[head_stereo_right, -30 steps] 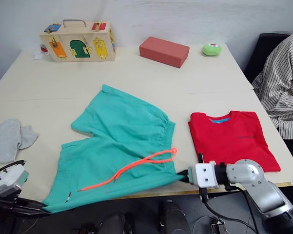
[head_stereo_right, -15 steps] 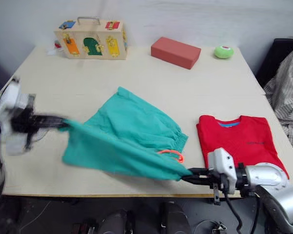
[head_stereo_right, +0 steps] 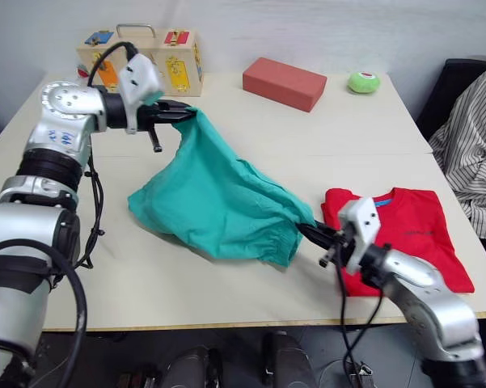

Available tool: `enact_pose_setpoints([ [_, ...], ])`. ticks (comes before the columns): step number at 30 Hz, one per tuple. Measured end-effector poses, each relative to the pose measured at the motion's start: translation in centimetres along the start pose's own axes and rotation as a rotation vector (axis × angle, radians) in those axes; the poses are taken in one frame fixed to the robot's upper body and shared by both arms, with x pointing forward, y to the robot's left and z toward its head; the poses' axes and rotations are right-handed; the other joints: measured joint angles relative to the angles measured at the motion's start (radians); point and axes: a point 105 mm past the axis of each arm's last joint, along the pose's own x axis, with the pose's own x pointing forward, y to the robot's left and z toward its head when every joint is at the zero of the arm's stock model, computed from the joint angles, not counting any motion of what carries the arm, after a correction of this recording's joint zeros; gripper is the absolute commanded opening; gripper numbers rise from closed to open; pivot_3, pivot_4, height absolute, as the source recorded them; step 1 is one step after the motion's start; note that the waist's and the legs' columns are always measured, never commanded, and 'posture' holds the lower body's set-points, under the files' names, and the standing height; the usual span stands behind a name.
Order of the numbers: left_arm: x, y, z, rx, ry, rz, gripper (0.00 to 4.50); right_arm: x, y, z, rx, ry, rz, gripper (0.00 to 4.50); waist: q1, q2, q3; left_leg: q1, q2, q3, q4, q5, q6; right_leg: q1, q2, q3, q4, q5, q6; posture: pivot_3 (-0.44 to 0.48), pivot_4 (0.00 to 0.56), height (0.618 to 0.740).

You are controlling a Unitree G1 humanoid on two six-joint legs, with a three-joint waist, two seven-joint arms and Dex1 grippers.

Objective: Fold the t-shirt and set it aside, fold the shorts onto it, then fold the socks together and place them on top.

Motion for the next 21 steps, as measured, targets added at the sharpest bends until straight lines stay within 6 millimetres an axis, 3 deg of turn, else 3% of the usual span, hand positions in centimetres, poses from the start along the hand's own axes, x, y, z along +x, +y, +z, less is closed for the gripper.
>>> enact_pose_setpoints([
  [4,0.9,-0.5,-2.6,-0.032,0.122,0.045,0.05,1.5,-1.3,-0.9,-0.013,0.029,-0.090,0.00,-0.008,0.000,0.000,-0.003,0.000,0.000,0.000,0.001,0.000,-0.003,0.000,-0.001,0.000,0.000,0.000,0.000,0.150,0.740],
  [13,1.4,-1.2,-6.2,-0.115,0.221,0.166,0.05,1.9,-3.5,-1.9,-0.035,0.068,-0.185,0.00,-0.006,0.000,0.000,-0.007,0.000,-0.001,0.004,0.001,0.001,-0.005,-0.001,-0.002,0.002,0.000,0.000,0.000,0.150,0.740],
  [15,1.6,-1.4,-6.6,-0.155,0.206,0.189,0.49,2.1,-3.7,-2.0,-0.019,0.058,-0.191,0.00,-0.007,0.000,0.000,-0.007,0.000,-0.001,0.005,0.001,0.001,-0.005,-0.001,-0.002,0.003,0.000,0.000,0.000,0.150,0.740],
  [21,1.0,-0.9,-7.5,-0.202,0.172,0.300,2.34,1.8,-4.2,-2.1,0.003,0.048,-0.212,1.94,-0.007,0.000,0.000,-0.007,0.001,-0.001,0.005,0.001,0.001,-0.005,-0.001,-0.002,0.004,0.000,0.000,0.000,0.150,0.740],
])
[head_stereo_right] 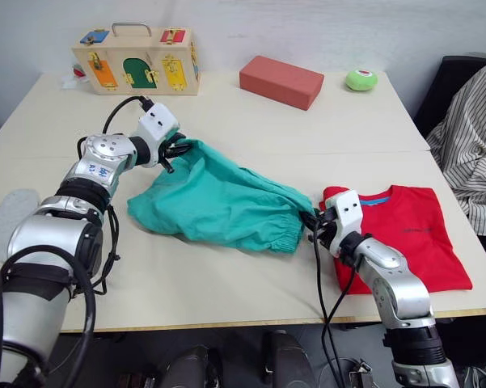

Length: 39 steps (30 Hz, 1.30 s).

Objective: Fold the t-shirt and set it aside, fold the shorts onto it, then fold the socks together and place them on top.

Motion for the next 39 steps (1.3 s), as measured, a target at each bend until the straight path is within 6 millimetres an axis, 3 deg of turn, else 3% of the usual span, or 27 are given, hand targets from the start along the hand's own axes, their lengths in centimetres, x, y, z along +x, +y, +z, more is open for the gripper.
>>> enact_pose_setpoints([
  [4,-1.6,1.9,0.7,-0.005,-0.106,0.065,3.64,-2.0,-1.4,0.6,-0.120,-0.018,-0.036,3.32,0.001,0.000,0.000,-0.001,0.000,0.000,0.000,0.000,0.000,0.000,0.000,-0.001,0.000,0.000,0.000,0.000,0.150,0.740],
  [7,-4.2,2.9,1.8,0.021,-0.255,0.006,4.50,-4.7,-3.3,2.9,-0.237,-0.096,-0.070,4.45,-0.001,0.000,0.000,0.000,-0.001,0.001,-0.001,0.000,0.000,0.000,0.000,-0.001,0.000,0.000,0.000,0.000,0.150,0.740],
  [10,-6.1,0.7,1.3,0.091,-0.347,-0.196,4.50,-5.8,-0.7,4.0,-0.330,-0.132,0.090,4.48,-0.001,0.001,0.000,0.002,0.000,0.001,0.000,0.001,-0.002,0.002,0.002,-0.002,0.000,0.000,0.000,0.000,0.150,0.740],
  [13,-9.0,-3.4,-2.2,0.130,-0.337,-0.484,4.50,-6.3,4.6,2.5,-0.384,-0.084,0.368,4.48,-0.007,0.001,-0.001,0.004,0.003,0.000,0.000,0.001,-0.005,0.003,0.005,0.000,0.001,-0.001,-0.001,0.000,0.150,0.740],
  [16,-11.6,-6.2,-5.2,0.172,-0.263,-0.651,4.50,-5.9,7.9,0.9,-0.412,-0.045,0.503,4.48,-0.009,0.001,0.000,0.003,0.009,-0.001,0.006,0.001,-0.006,0.003,0.008,0.002,0.004,-0.001,-0.001,0.000,0.150,0.740],
  [20,-12.9,-6.9,-6.4,0.259,-0.214,-0.666,4.50,-4.3,9.3,-0.4,-0.511,-0.025,0.503,4.48,0.002,0.001,-0.001,0.003,0.010,-0.002,0.009,0.000,-0.005,0.004,0.009,0.003,0.004,0.001,-0.003,0.000,0.150,0.740],
  [24,-11.2,-7.8,-8.2,0.343,-0.130,-0.608,4.50,-1.1,9.4,-2.6,-0.637,0.042,0.405,4.48,0.008,0.000,-0.001,0.003,0.009,-0.002,0.009,-0.001,-0.003,0.004,0.006,0.003,0.005,0.001,-0.003,0.000,0.150,0.740],
  [27,-9.8,-7.6,-8.0,0.370,-0.123,-0.564,4.50,0.4,9.2,-2.3,-0.713,0.024,0.347,4.48,0.013,-0.002,-0.005,0.003,0.009,-0.001,0.010,-0.001,-0.002,0.004,0.006,0.002,0.004,0.001,-0.003,0.000,0.150,0.740],
  [30,-8.5,-7.0,-7.9,0.407,-0.084,-0.515,3.92,1.5,8.6,-2.1,-0.752,0.023,0.298,3.93,0.015,-0.002,-0.006,0.006,0.008,-0.001,0.010,-0.001,-0.001,0.006,0.004,0.002,0.006,0.001,-0.003,0.000,0.150,0.740],
  [34,-7.3,-6.2,-8.3,0.382,-0.021,-0.458,2.72,2.1,8.0,-2.4,-0.763,0.045,0.279,2.61,0.016,-0.001,-0.007,0.010,0.008,0.000,0.008,-0.002,-0.001,0.009,0.004,0.003,0.007,0.001,-0.003,0.000,0.150,0.740],
  [39,-7.3,-6.2,-9.1,0.336,0.028,-0.479,1.18,2.1,7.6,-2.9,-0.768,0.062,0.293,0.93,0.012,0.000,-0.008,0.012,0.008,0.001,0.008,-0.002,-0.001,0.011,0.004,0.003,0.007,0.001,-0.003,0.000,0.150,0.740],
])
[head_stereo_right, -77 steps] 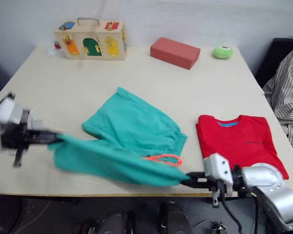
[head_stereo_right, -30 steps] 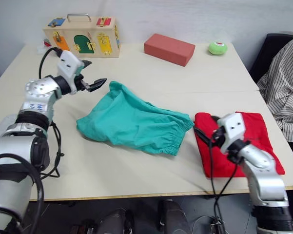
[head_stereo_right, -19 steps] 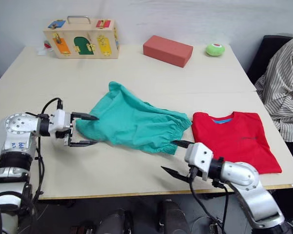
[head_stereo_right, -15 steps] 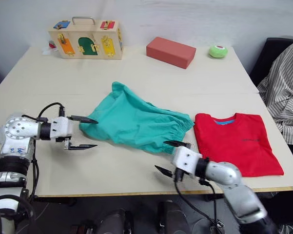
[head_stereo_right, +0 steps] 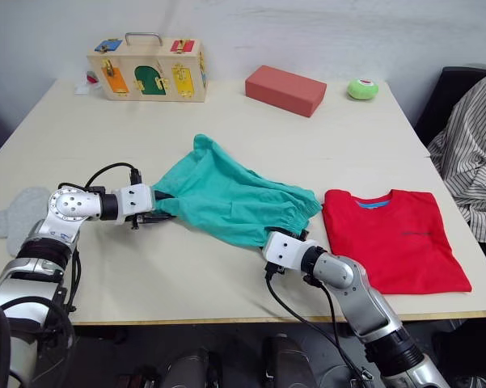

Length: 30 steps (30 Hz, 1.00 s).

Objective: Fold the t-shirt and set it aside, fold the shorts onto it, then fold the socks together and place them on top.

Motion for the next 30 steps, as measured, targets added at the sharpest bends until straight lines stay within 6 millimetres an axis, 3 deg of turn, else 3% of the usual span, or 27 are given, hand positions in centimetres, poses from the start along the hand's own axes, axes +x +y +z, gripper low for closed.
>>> enact_pose_setpoints([
  [2,-0.3,-0.6,-0.2,-0.039,-0.012,-0.030,0.56,-0.1,-0.1,-0.3,-0.016,0.003,0.020,0.23,-0.006,0.000,0.000,0.000,0.000,0.000,0.000,0.000,0.000,0.000,0.000,0.000,0.000,-0.001,-0.001,0.000,0.150,0.740],
  [4,-1.3,-1.4,-0.8,-0.087,-0.031,-0.034,0.03,-0.3,-0.3,-0.3,-0.021,-0.007,0.038,0.00,-0.017,0.000,0.000,0.000,0.001,0.001,-0.001,-0.001,-0.001,-0.001,0.000,0.000,0.001,-0.001,-0.002,0.000,0.150,0.740],
  [9,-3.8,-4.9,-0.7,-0.190,-0.101,-0.051,0.03,-0.7,-0.6,-0.3,-0.027,-0.049,0.076,0.00,-0.039,0.000,0.000,0.001,0.004,0.001,-0.005,-0.003,-0.007,-0.004,0.001,0.001,0.005,-0.008,-0.005,0.000,0.150,0.740],
  [13,-5.5,-8.8,0.8,-0.266,-0.116,-0.020,0.03,-2.0,-0.1,-0.1,0.002,-0.125,0.163,0.00,-0.041,0.001,0.001,0.003,0.004,0.000,-0.013,-0.002,-0.009,-0.005,0.002,0.004,0.001,-0.008,-0.005,0.000,0.150,0.740],
  [18,-7.3,-11.8,2.9,-0.333,-0.101,0.048,0.03,-3.7,2.0,-0.4,0.073,-0.181,0.314,0.00,-0.034,0.002,0.001,0.003,0.003,-0.001,-0.014,-0.002,-0.008,-0.004,0.002,0.004,0.000,-0.007,-0.005,0.000,0.150,0.740],
  [22,-7.8,-14.5,4.0,-0.406,-0.104,0.104,0.03,-4.7,2.0,-1.0,0.065,-0.174,0.344,0.00,-0.032,0.002,0.001,0.005,0.002,-0.002,-0.015,-0.002,-0.008,-0.002,0.002,0.004,-0.002,-0.007,-0.005,0.000,0.150,0.740],
  [27,-7.8,-15.2,4.3,-0.451,-0.096,0.122,0.03,-5.3,2.7,-1.5,0.068,-0.182,0.383,0.00,-0.022,0.002,0.001,0.004,0.003,-0.004,-0.016,-0.002,-0.008,-0.002,0.006,0.004,-0.005,-0.006,-0.006,0.000,0.150,0.740],
  [30,-7.9,-15.5,4.3,-0.483,-0.097,0.115,0.67,-5.4,2.6,-1.7,0.110,-0.191,0.377,0.74,-0.016,0.002,0.001,0.004,0.004,-0.004,-0.017,-0.003,-0.008,-0.002,0.006,0.005,-0.006,-0.006,-0.006,0.000,0.150,0.740],
])
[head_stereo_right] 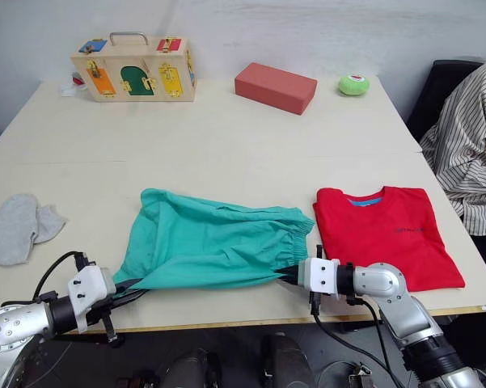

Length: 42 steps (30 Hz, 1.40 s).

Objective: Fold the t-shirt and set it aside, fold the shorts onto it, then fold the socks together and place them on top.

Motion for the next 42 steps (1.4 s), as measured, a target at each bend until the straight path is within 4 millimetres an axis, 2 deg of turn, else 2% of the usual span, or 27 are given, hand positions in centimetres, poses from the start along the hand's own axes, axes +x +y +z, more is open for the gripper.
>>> enact_pose_setpoints([
  [4,-0.9,-1.2,0.2,-0.140,-0.019,-0.071,1.85,-0.9,0.5,-0.1,0.073,-0.011,0.011,2.03,0.002,0.000,0.000,-0.001,0.001,0.000,-0.001,-0.001,-0.001,0.000,0.001,0.000,-0.003,0.000,0.000,0.000,0.150,0.740],
  [6,-1.7,-1.3,0.0,-0.171,0.013,-0.096,2.46,-2.0,2.0,0.1,0.146,-0.006,0.088,2.71,0.005,0.002,0.001,-0.001,0.001,0.000,-0.001,-0.001,0.000,0.000,0.001,0.000,-0.004,0.000,0.000,0.000,0.150,0.740],
  [8,-2.9,-1.0,0.0,-0.251,0.032,-0.118,3.07,-3.1,3.3,0.9,0.261,-0.038,0.140,2.74,0.008,0.002,0.001,-0.002,0.002,-0.001,-0.001,-0.004,0.004,0.000,0.002,-0.001,-0.004,0.000,0.000,0.000,0.150,0.740],
  [11,-4.8,-0.7,1.4,-0.407,0.018,-0.222,3.07,-4.4,2.0,4.3,0.395,-0.187,0.083,2.74,0.003,0.002,0.002,-0.001,0.002,-0.002,0.000,-0.004,0.004,0.001,0.002,0.000,-0.005,0.001,-0.001,0.000,0.150,0.740],
  [14,-5.0,0.2,3.7,-0.439,-0.044,-0.285,3.07,-4.9,0.9,6.7,0.445,-0.266,0.075,2.74,0.004,0.003,0.002,0.000,0.001,-0.005,0.000,-0.003,0.005,0.002,0.003,0.000,-0.007,0.001,-0.003,0.000,0.150,0.740],
  [17,-3.2,2.9,7.0,-0.351,-0.206,-0.264,2.50,-3.4,-1.7,8.4,0.452,-0.364,-0.018,1.81,0.005,0.003,0.002,0.000,0.000,-0.007,-0.001,-0.003,0.001,0.003,0.005,0.000,-0.008,0.003,-0.004,0.000,0.150,0.740],
  [19,-1.6,3.7,8.1,-0.299,-0.260,-0.260,1.92,-1.9,-2.3,8.8,0.433,-0.368,-0.035,1.16,0.005,0.004,0.002,0.000,0.000,-0.008,-0.002,-0.001,0.002,0.002,0.005,0.001,-0.007,0.004,-0.004,0.000,0.150,0.740],
  [22,1.5,4.4,7.8,-0.245,-0.265,-0.250,0.96,0.5,-3.0,7.4,0.387,-0.296,-0.094,0.13,0.005,0.004,0.002,-0.003,-0.001,-0.007,-0.003,0.000,-0.004,0.000,0.006,0.001,-0.007,0.003,-0.004,0.000,0.150,0.740],
  [25,5.8,3.7,6.4,-0.112,-0.182,-0.276,0.01,4.1,-4.1,6.2,0.315,-0.241,-0.185,0.00,0.000,0.004,0.002,-0.004,-0.001,-0.002,-0.002,0.001,-0.004,-0.004,0.007,0.003,-0.007,0.003,-0.003,0.000,0.150,0.740],
  [28,9.8,3.5,4.9,-0.121,-0.190,-0.205,0.01,7.4,-5.0,5.3,0.269,-0.193,-0.253,0.00,-0.001,0.003,0.002,-0.004,0.000,-0.001,-0.001,0.000,-0.004,-0.006,0.007,0.005,-0.007,0.003,-0.003,0.000,0.150,0.740],
  [30,11.0,3.8,3.5,-0.134,-0.165,-0.136,0.01,8.4,-5.7,4.3,0.259,-0.163,-0.312,0.00,-0.001,0.003,0.002,-0.004,0.000,0.000,-0.001,0.000,-0.004,-0.006,0.007,0.005,-0.006,0.003,-0.003,0.000,0.150,0.740],
  [32,11.2,4.4,3.3,-0.103,-0.169,-0.077,0.01,8.3,-6.5,3.1,0.257,-0.126,-0.364,0.00,0.001,0.003,0.002,-0.003,0.000,0.000,0.000,0.001,-0.004,-0.005,0.007,0.006,-0.005,0.003,-0.003,0.000,0.150,0.740],
  [36,10.1,6.4,2.0,-0.108,-0.154,0.076,0.01,7.1,-8.2,1.9,0.261,-0.122,-0.451,0.00,0.001,0.003,0.002,0.000,0.000,0.000,0.000,0.002,-0.003,-0.003,0.006,0.007,-0.003,0.005,-0.002,0.000,0.150,0.740],
  [42,9.0,7.2,0.5,-0.164,-0.168,0.158,0.01,4.6,-10.7,0.3,0.370,-0.153,-0.561,0.00,0.007,0.008,-0.002,0.001,-0.001,-0.001,0.000,0.002,-0.001,-0.001,0.005,0.008,-0.003,0.007,-0.002,0.000,0.150,0.740],
])
